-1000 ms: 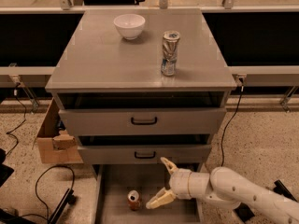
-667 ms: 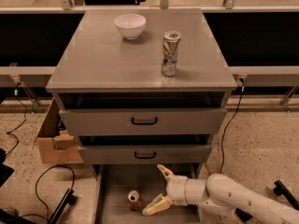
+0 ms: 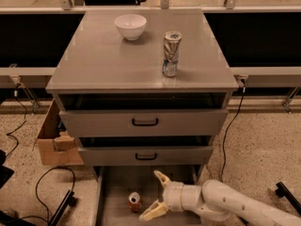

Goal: Pick coke can from bottom drawer and place on counter

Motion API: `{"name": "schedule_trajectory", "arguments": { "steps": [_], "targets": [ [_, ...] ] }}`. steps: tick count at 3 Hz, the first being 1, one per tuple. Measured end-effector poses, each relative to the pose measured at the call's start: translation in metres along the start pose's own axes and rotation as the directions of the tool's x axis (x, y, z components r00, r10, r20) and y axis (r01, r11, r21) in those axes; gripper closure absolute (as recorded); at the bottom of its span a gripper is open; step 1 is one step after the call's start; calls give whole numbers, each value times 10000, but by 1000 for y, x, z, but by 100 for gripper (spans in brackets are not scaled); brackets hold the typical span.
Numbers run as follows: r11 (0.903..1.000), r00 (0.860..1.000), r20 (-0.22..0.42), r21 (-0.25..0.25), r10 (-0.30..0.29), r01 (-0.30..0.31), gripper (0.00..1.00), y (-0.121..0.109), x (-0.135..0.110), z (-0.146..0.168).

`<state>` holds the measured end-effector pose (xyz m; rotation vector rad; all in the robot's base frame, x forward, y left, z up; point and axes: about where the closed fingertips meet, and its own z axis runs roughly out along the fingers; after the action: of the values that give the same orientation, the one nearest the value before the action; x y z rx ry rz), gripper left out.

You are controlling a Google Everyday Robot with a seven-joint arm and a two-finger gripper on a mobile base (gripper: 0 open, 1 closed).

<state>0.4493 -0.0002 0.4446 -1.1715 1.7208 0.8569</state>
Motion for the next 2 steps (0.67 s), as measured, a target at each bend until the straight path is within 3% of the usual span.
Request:
{"name": "schedule_trajectory", "arguments": {
  "steps": [1, 2],
  "targets": [
    [9990, 9987, 459, -357, -240, 257, 0, 10, 46, 47],
    [9978, 9960, 895, -658, -30, 89, 0, 17, 100, 87]
  ]
}}
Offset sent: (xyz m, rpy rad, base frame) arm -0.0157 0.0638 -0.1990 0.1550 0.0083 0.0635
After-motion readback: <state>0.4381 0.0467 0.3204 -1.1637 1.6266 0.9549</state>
